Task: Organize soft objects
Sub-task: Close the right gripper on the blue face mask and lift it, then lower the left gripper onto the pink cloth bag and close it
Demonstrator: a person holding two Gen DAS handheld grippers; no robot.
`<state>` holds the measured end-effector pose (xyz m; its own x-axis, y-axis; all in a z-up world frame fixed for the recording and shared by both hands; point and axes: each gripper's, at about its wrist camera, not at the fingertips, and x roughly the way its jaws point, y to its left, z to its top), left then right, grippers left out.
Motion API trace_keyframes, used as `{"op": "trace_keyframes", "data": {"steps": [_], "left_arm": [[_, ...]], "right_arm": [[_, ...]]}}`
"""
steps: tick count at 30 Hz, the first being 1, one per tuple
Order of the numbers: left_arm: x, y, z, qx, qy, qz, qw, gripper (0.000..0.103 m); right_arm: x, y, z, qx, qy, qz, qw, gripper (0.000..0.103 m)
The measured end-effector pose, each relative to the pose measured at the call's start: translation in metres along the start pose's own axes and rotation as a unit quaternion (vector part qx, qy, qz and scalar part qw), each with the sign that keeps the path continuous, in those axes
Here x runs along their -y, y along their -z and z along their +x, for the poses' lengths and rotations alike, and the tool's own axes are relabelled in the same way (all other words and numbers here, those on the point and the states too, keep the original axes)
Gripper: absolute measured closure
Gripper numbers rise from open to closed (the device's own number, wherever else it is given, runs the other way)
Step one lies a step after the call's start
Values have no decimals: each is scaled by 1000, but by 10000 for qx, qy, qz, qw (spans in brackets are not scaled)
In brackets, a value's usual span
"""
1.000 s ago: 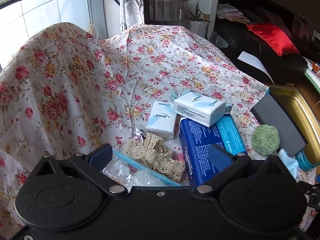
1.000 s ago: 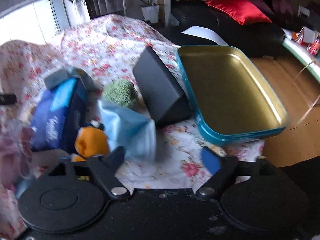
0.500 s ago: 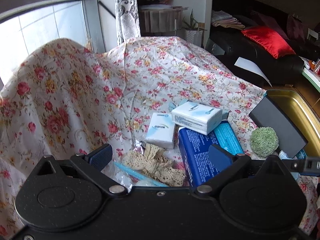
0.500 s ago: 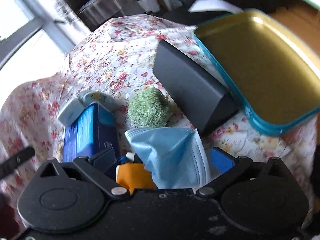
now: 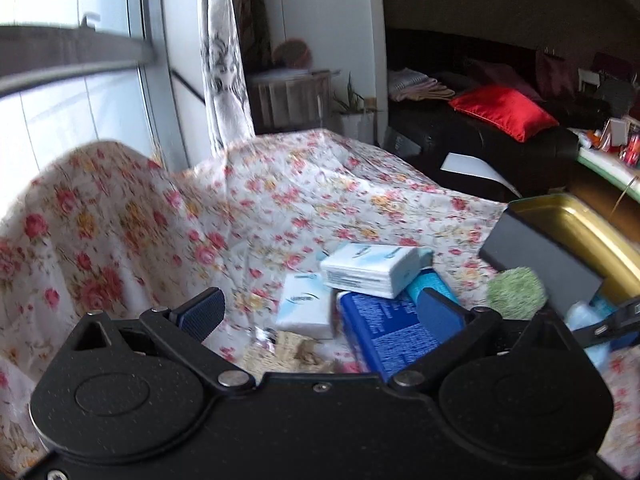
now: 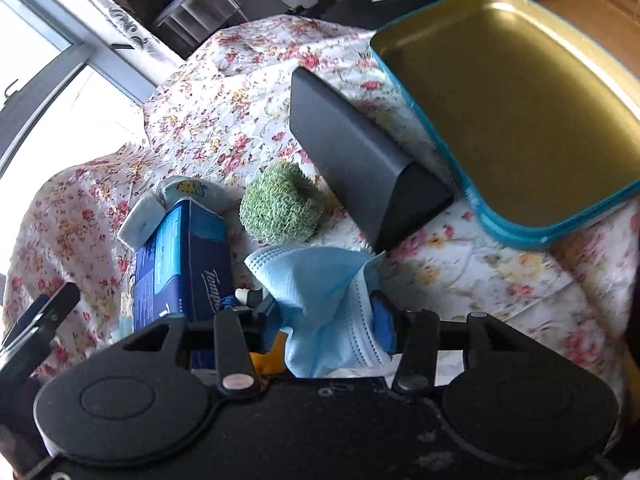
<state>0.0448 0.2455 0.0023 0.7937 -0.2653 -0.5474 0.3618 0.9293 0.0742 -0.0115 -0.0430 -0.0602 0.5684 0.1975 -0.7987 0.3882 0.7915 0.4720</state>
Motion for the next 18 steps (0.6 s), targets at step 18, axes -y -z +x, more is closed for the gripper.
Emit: {"op": "trace_keyframes", "data": {"steps": [18], "left_arm": [[20,-47,-5,-1184,-861,-311,9887,4]], "right_arm": [[3,8,-38,424,-81,-1459,9884,56]]}}
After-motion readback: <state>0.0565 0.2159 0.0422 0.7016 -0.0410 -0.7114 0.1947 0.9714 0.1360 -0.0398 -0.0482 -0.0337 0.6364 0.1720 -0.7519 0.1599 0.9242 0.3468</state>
